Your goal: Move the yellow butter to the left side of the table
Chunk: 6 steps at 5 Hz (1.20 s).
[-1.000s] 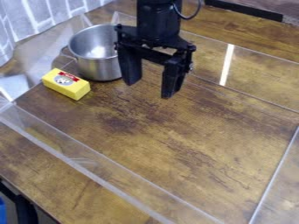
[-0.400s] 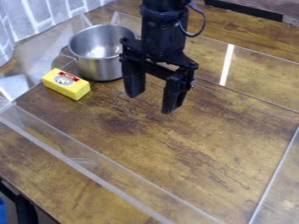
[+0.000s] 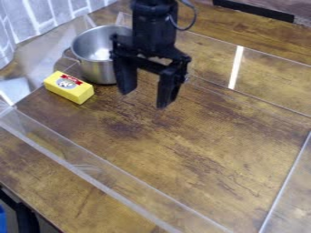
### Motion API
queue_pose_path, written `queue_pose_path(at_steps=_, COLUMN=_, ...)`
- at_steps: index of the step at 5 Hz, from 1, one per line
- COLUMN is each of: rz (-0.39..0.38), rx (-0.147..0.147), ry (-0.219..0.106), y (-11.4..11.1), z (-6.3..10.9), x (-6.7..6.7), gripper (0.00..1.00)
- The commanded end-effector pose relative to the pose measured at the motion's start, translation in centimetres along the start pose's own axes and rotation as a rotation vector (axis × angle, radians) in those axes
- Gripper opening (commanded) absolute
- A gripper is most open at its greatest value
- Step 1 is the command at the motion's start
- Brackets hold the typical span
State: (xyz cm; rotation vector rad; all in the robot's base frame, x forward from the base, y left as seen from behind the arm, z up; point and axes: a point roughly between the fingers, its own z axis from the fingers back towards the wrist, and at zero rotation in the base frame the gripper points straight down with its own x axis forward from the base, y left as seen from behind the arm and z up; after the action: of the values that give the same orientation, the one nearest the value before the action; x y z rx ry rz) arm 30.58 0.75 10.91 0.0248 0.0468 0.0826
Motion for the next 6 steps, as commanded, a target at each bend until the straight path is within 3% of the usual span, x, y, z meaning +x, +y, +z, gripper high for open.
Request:
queue_pose_path(at_steps=1, rz=-0.005, rx=-0.028, ry=-0.087, y=-1.0, z=2.4, x=1.1, gripper=1.00)
queue_pose_path(at_steps=2, rz=-0.035, rx=-0.030, ry=-0.074, y=-1.4, z=1.9, x=-0.5, gripper=1.00)
queue_pose_path(at_steps=3, rz=-0.010, rx=-0.028, ry=-0.092, y=-0.6, z=1.6, x=-0.7, gripper=1.00)
queue_pose_path(at_steps=4, rz=-0.033, rx=-0.005, ry=-0.107, y=2.1, z=2.4, x=-0.5, gripper=1.00)
queue_pose_path(at_steps=5, rz=-0.033, rx=-0.016, ry=-0.124, y=2.8, z=3.5, x=-0.5, gripper=1.00)
queue_pose_path(at_steps=6, rz=-0.014, rx=-0.018, ry=-0.120, y=1.2, z=3.8, x=-0.8, gripper=1.00)
